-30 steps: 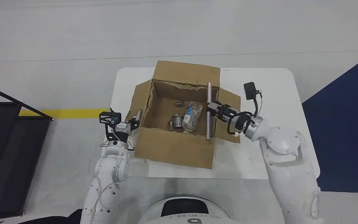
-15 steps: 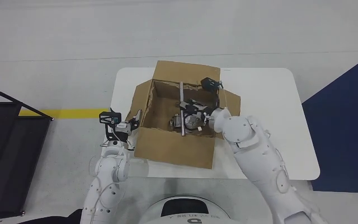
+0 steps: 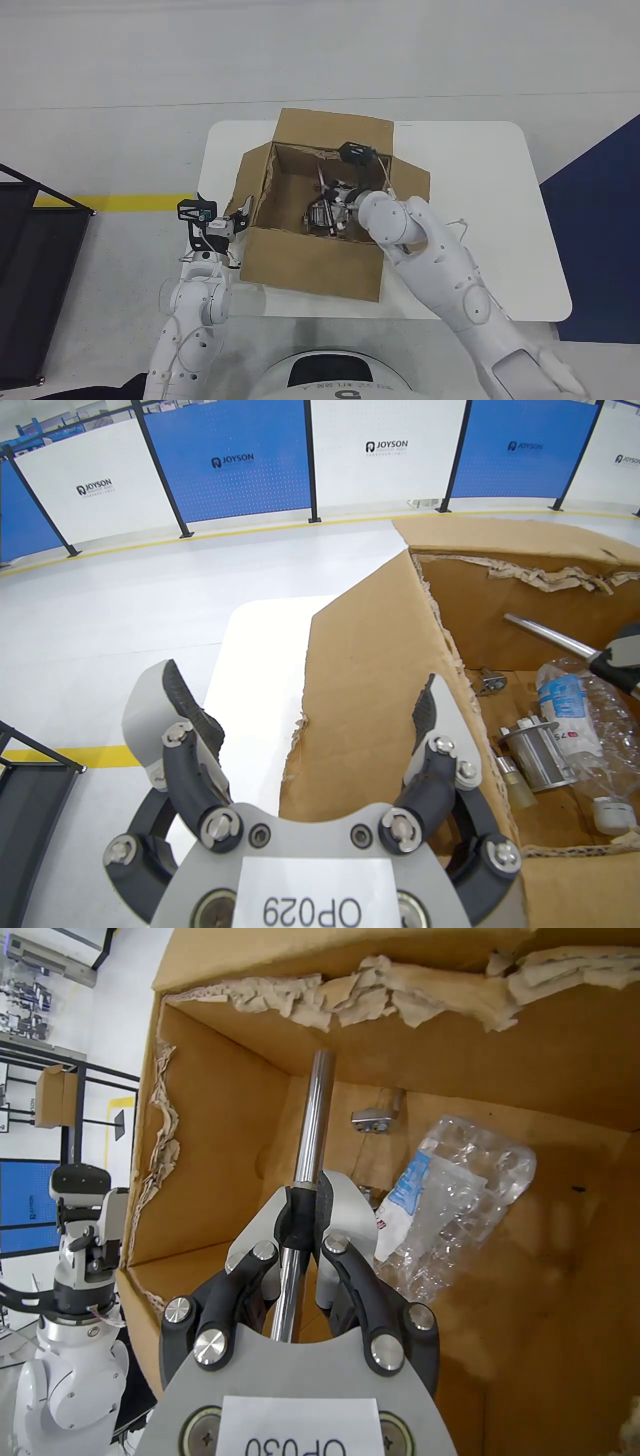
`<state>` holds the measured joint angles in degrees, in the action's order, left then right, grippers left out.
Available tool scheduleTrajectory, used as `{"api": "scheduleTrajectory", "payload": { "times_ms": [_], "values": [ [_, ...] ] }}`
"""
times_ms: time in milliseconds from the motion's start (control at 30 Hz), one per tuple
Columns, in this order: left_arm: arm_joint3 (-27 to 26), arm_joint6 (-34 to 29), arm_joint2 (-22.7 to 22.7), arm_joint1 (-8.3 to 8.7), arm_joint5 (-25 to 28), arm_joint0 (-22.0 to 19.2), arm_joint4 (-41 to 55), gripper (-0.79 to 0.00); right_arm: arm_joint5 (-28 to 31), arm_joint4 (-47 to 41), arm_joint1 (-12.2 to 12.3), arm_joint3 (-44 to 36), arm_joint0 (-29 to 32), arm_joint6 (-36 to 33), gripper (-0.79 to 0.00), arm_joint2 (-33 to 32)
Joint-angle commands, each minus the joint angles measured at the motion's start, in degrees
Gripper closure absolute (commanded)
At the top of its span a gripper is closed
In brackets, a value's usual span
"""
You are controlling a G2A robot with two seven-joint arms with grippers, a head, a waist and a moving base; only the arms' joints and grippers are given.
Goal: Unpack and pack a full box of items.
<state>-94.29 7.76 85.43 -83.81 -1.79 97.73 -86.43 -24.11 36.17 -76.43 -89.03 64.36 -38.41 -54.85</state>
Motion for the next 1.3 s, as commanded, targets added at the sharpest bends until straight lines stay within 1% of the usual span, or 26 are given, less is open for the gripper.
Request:
{"api": "scheduleTrajectory", "payload": {
  "times_ms": [0, 33, 67, 133, 167, 200, 267, 300, 400, 467, 600, 633, 700, 733, 800, 867, 967, 1033, 1100, 1200, 1267],
  "values": [
    [0.0, 0.0, 0.0, 0.0, 0.0, 0.0, 0.0, -0.785, -1.0, 0.8, -0.2, 0.4, -0.2, 1.2, -0.105, 0.3],
    [0.0, 0.0, 0.0, 0.0, 0.0, 0.0, 0.0, -0.785, -1.3, 0.8, -0.2, 0.5, -0.2, 1.5, -0.234, 0.4],
    [0.0, 0.0, 0.0, 0.0, 0.0, 0.0, 0.0, -0.785, -1.5, 0.8, -0.3, 0.7, -0.3, 1.8, -0.323, 0.4],
    [0.0, 0.0, 0.0, 0.0, 0.0, 0.0, 0.0, -0.785, -2.0, 1.0, -0.4, 0.9, -0.3, 2.3, -0.391, 0.3],
    [0.0, 0.0, 0.0, 0.0, 0.0, 0.0, 0.0, -0.785, -1.9, 0.8, -0.4, 0.8, -0.2, 2.2, -0.57, 0.2],
    [0.0, 0.0, 0.0, 0.0, 0.0, 0.0, 0.0, -0.785, -1.8, 0.6, -0.4, 0.6, -0.1, 2.2, -0.634, -0.1],
    [0.0, 0.0, 0.0, 0.0, 0.0, 0.0, 0.0, -0.785, -1.7, 0.6, -0.3, 0.1, 0.3, 2.2, -0.69, -0.8],
    [0.0, 0.0, 0.0, 0.0, 0.0, 0.0, 0.0, -0.785, -1.7, 0.5, -0.2, -0.3, 0.6, 2.2, -0.751, -1.3],
    [0.0, 0.0, 0.0, 0.0, 0.0, 0.0, 0.0, -0.785, -0.9, -1.2, 0.2, -3.5, 2.6, 2.9, -0.754, -4.1],
    [0.0, 0.0, 0.0, 0.0, 0.0, 0.0, 0.0, -0.785, 0.7, -4.0, 0.8, -7.2, 5.3, 4.0, -0.763, -8.1],
    [0.0, 0.0, 0.0, 0.0, 0.0, 0.0, 0.0, -0.785, 6.2, -13.4, 2.3, -14.5, 12.9, 4.6, -0.727, -20.6],
    [0.0, 0.0, 0.0, 0.0, 0.0, 0.0, 0.0, -0.785, 7.5, -15.8, 2.6, -15.4, 14.7, 4.5, -0.733, -24.2],
    [0.0, 0.0, 0.0, 0.0, 0.0, 0.0, 0.0, -0.785, 9.4, -20.7, 3.2, -15.3, 17.6, 3.9, -0.711, -30.8],
    [0.0, 0.0, 0.0, 0.0, 0.0, 0.0, 0.0, -0.785, 10.1, -22.9, 3.4, -14.6, 18.5, 3.4, -0.723, -33.4],
    [0.0, 0.0, 0.0, 0.0, 0.0, 0.0, 0.0, -0.785, 11.0, -27.0, 3.7, -11.4, 19.2, 2.0, -0.72, -37.8],
    [0.0, 0.0, 0.0, 0.0, 0.0, 0.0, 0.0, -0.785, 10.0, -29.6, 4.0, -6.1, 18.2, 1.6, -0.708, -40.7],
    [0.0, 0.0, 0.0, 0.0, 0.0, 0.0, 0.0, -0.785, 9.0, -31.8, 4.4, 2.6, 14.9, -1.2, -0.736, -41.7],
    [0.0, 0.0, 0.0, 0.0, 0.0, 0.0, 0.0, -0.785, 9.1, -31.9, 4.6, 9.0, 12.2, -3.4, -0.763, -41.0],
    [0.0, 0.0, 0.0, 0.0, 0.0, 0.0, 0.0, -0.785, 8.5, -31.1, 4.6, 15.2, 9.1, -3.3, -0.776, -40.0],
    [0.0, 0.0, 0.0, 0.0, 0.0, 0.0, 0.0, -0.785, 11.7, -33.8, 4.7, 22.3, 5.8, -7.4, -0.785, -38.9],
    [0.0, 0.0, 0.0, 0.0, 0.0, 0.0, 0.0, -0.785, 16.1, -37.8, 4.8, 25.8, 4.4, -12.9, -0.785, -39.3]
  ]
}}
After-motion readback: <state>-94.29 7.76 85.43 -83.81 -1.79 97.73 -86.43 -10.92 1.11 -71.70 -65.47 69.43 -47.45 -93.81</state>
